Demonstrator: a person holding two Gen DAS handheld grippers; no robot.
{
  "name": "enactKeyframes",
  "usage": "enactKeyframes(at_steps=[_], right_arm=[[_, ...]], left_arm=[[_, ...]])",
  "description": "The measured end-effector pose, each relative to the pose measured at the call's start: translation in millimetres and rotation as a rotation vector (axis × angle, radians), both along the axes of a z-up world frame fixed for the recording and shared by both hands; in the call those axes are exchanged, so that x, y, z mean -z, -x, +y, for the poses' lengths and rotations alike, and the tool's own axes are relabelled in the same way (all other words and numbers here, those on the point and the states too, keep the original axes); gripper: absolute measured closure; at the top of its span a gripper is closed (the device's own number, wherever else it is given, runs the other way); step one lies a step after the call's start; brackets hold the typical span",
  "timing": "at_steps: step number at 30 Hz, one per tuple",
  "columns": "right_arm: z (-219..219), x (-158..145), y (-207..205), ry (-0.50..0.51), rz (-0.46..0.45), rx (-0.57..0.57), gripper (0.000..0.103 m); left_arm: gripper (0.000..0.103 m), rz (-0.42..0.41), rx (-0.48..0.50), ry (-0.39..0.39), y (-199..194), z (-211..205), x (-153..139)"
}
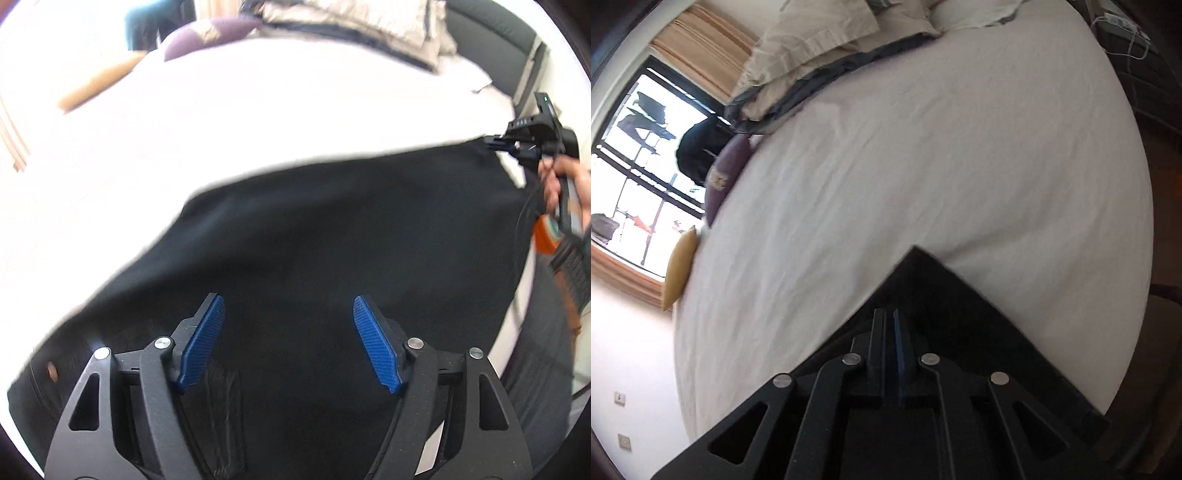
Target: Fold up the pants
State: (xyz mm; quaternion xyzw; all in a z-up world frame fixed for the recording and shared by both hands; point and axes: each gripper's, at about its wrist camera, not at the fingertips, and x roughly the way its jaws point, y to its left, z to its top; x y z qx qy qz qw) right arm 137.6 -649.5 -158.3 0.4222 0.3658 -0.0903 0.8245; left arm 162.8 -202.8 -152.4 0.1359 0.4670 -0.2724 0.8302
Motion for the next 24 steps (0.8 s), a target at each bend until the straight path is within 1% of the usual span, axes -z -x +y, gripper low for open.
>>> enactKeyframes(at_steps=[1,2,3,4,6,7,8,9,10,11,12,14,16,17,18,19,20,21,22,24], right_arm=[[19.0,-5.2,0.4,-0.028,-0.027,-0.078,0.09],[42.6,-5.7,-3.6,-0.045,-0.034,-0.15,0.087],[63.4,-1.1,-3.8,-0.059,-0.024,-0.214,0.086],[79.0,7.5,-4.7,-0.067,0.009,-0.261,0.086],[95.5,31.6,-4.4,-0.063,0.076,-0.301,0.086],[94.1,46.3,-3.1,-0.07,0.109,-0.292,0.092],[85.1,56.7,0.9,-0.091,0.115,-0.269,0.103],[73.3,62.0,4.7,-0.129,0.091,-0.244,0.103],[61.2,63.5,7.0,-0.135,0.081,-0.217,0.103],[50.1,61.2,7.9,-0.089,0.094,-0.192,0.103],[38.6,57.6,9.5,-0.035,0.106,-0.165,0.103],[12.5,53.3,20.1,0.007,0.141,-0.088,0.103],[-6.2,39.8,28.3,0.083,0.213,-0.002,0.103],[-8.3,29.7,32.4,0.115,0.231,0.015,0.1],[-6.3,18.9,38.6,0.113,0.212,0.005,0.093],[0.7,9.7,43.9,0.069,0.156,-0.044,0.092],[12.1,4.7,50.1,0.015,0.109,-0.114,0.091],[29.5,1.6,51.7,-0.018,0.09,-0.187,0.087],[50.5,1.0,52.1,-0.021,0.092,-0.262,0.082],[89.0,10.8,50.5,-0.027,0.11,-0.4,0.079]], left_arm=[[0.032,0.0,0.042,0.024,-5.6,-14.8,-6.8],[0.032,0.01,0.087,0.037,-10.7,-29.3,-8.4],[0.032,0.025,0.13,0.033,-17.2,-44.4,-4.3],[0.032,0.059,0.167,0.019,-26.0,-58.6,6.2],[0.035,0.112,0.187,-0.022,-49.3,-75.3,31.7],[0.038,0.117,0.18,-0.029,-61.6,-77.6,39.2],[0.038,0.094,0.166,-0.029,-73.6,-76.5,41.2],[0.039,0.079,0.141,-0.035,-86.4,-72.8,41.8],[0.041,0.086,0.11,-0.015,-99.5,-64.4,41.4],[0.042,0.094,0.087,0.001,-108.9,-55.5,41.6],[0.042,0.088,0.069,-0.008,-115.7,-46.7,42.7],[0.042,0.076,0.065,-0.011,-118.7,-27.1,46.8],[0.042,0.029,0.005,-0.063,-122.7,-11.2,42.5],[0.044,0.018,-0.038,-0.069,-122.0,-0.3,37.5],[0.044,0.001,-0.078,-0.075,-122.1,11.9,31.6],[0.046,-0.015,-0.105,-0.048,-118.6,22.7,22.1],[0.046,-0.015,-0.108,-0.013,-111.6,29.0,14.4],[0.046,-0.008,-0.088,0.012,-98.8,27.2,8.4],[0.046,-0.004,-0.052,0.025,-84.5,22.6,6.5],[0.043,0.005,0.031,0.027,-51.8,-0.6,12.5]])
